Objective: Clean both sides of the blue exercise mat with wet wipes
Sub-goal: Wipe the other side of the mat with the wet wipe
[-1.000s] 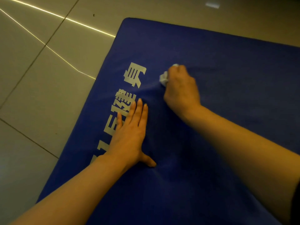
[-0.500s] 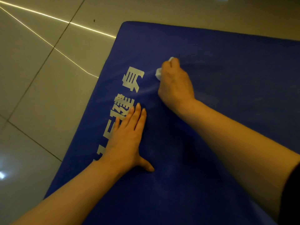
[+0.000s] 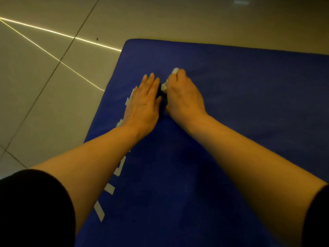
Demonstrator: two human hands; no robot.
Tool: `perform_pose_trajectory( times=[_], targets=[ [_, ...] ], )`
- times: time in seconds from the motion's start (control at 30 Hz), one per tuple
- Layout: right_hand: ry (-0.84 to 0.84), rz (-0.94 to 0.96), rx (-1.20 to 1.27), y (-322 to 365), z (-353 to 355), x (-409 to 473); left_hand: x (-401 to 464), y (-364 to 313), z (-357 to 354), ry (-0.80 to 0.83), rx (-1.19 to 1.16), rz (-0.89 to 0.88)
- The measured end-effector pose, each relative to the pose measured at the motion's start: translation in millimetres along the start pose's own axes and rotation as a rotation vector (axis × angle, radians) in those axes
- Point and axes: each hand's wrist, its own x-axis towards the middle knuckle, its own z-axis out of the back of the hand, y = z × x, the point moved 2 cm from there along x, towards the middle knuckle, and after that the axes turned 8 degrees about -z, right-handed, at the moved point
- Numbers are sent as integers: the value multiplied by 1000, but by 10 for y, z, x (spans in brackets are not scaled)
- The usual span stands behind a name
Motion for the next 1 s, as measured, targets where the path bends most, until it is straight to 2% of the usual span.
perform_pose_trajectory(
  times=[0.1,0.2,0.27,0.33,0.47,0.53,0.7,0.77,0.9,0.93,1.0],
  targets=[
    [-63,-57,-1,-276,202,5,99,26,-137,-1,61,-6],
    [-165,-227,-48,-677,431,129,58,6,-247,-90,134,2],
    [-193,-269,-28,-732,437,252,51,6,-272,-132,134,0],
    [-150,-216,-3,-515,324,313,39,18,-276,-148,124,-7],
    [-113,23,-3,-82,-19,262,46,35,-273,-179,80,-8],
    [-149,-11,14,-209,74,251,44,32,-275,-179,87,-13],
    [-285,-274,20,-665,322,481,40,34,-283,-181,128,-9],
    [-248,-242,-3,-445,223,540,44,27,-284,-175,132,-11],
    [-127,-49,-4,-205,88,437,43,34,-278,-161,146,-12],
    [-104,-51,-10,-279,140,415,44,32,-281,-155,155,-15],
    [-186,-161,10,-471,294,441,45,38,-292,-146,178,-18]
  ],
)
